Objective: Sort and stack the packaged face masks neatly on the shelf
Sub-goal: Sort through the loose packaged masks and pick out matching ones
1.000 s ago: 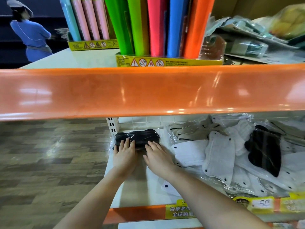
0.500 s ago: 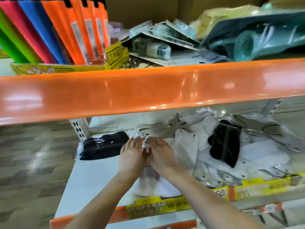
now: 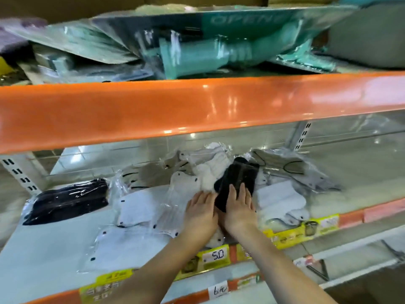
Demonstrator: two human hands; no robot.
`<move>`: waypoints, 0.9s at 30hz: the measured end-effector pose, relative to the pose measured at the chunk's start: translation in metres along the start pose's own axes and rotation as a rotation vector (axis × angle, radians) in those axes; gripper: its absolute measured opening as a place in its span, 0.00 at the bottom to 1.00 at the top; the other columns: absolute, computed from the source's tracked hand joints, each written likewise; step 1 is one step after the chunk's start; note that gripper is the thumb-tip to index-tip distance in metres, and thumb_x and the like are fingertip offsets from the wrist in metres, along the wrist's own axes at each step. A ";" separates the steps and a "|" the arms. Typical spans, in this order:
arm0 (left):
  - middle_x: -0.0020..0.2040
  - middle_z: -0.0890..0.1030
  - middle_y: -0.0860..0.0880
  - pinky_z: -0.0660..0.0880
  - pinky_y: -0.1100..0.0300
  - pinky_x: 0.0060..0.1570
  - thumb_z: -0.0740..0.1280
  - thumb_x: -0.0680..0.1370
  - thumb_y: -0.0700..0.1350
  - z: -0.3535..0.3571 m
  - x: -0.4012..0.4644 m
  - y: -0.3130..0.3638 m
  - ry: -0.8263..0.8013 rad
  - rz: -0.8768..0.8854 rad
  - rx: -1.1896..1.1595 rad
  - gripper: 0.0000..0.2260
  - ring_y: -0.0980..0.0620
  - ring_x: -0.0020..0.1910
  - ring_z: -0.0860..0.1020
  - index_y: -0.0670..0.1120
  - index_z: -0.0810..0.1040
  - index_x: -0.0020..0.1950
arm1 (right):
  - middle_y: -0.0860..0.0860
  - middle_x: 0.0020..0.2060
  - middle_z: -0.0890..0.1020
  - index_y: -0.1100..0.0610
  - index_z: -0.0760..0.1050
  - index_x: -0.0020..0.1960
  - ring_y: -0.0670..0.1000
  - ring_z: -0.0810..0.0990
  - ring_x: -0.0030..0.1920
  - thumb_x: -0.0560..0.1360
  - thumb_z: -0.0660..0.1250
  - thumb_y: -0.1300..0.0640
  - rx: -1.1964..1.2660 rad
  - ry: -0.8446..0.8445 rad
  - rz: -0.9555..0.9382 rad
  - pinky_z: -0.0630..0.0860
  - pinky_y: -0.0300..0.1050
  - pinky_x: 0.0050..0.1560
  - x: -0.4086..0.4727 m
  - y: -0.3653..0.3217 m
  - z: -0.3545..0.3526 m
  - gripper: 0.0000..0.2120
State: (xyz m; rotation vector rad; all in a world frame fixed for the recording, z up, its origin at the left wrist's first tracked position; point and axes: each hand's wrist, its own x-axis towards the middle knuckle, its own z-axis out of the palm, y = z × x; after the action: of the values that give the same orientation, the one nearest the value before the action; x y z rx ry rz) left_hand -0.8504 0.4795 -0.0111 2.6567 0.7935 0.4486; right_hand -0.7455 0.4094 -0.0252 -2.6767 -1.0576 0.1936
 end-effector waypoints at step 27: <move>0.40 0.81 0.44 0.75 0.66 0.30 0.65 0.75 0.29 -0.006 0.021 0.032 0.069 -0.770 -1.016 0.10 0.51 0.36 0.79 0.41 0.79 0.50 | 0.47 0.48 0.78 0.54 0.80 0.51 0.48 0.79 0.45 0.71 0.61 0.47 0.289 0.146 -0.620 0.73 0.38 0.42 -0.016 0.041 -0.010 0.16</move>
State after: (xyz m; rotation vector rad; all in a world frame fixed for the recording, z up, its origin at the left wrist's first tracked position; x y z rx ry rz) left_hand -0.8212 0.4675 0.0114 1.2979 1.1246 0.5266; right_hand -0.7278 0.3678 -0.0268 -1.9693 -1.6023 0.0241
